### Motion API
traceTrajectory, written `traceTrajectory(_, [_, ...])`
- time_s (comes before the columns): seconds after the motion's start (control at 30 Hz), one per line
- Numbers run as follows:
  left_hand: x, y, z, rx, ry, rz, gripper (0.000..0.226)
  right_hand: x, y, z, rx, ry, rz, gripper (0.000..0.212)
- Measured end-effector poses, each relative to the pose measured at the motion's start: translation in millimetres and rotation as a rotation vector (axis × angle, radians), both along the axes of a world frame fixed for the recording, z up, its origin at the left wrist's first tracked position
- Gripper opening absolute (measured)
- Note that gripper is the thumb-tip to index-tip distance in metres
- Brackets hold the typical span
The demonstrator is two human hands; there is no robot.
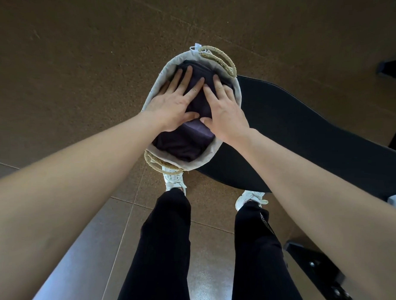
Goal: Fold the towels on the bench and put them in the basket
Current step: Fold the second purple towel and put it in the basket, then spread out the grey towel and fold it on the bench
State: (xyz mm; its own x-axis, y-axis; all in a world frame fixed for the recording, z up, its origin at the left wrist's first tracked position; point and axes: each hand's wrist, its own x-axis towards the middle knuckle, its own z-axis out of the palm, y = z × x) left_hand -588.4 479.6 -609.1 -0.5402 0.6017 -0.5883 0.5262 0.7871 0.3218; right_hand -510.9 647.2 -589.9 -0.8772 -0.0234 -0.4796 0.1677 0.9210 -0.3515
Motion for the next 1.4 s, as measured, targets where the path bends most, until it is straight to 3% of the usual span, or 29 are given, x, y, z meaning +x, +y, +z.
traceTrajectory(0.2, [3,0,13,0.066,0.024,0.064,0.088,-1,6,12,-0.104,-0.037,-0.029,0.085])
traceTrajectory(0.43, [68,-8,38,0.445,0.356,0.389,0.038,60,29,31,-0.271,0.374,-0.324,0.034])
traceTrajectory(0.57, [121,20,57,0.537,0.106,0.384,0.018,117,48,32,-0.316,0.391,-0.516,0.015])
traceTrajectory(0.77, [197,102,66,0.442,-0.234,0.351,0.022,227,106,35,-0.346,0.240,-0.819,0.011])
traceTrajectory(0.93, [248,210,66,0.385,-0.379,0.323,0.019,323,201,27,-0.313,0.128,-1.070,0.014])
traceTrajectory(1.13, [314,359,57,0.296,-0.484,0.261,0.020,428,340,17,-0.062,0.072,-1.320,0.025])
traceTrajectory(1.27, [358,440,47,0.248,-0.529,0.178,0.023,476,412,4,0.210,-0.011,-1.375,0.061])
traceTrajectory(1.4, [392,497,34,0.203,-0.575,0.134,0.028,498,462,-17,0.170,-0.234,-1.254,0.096])
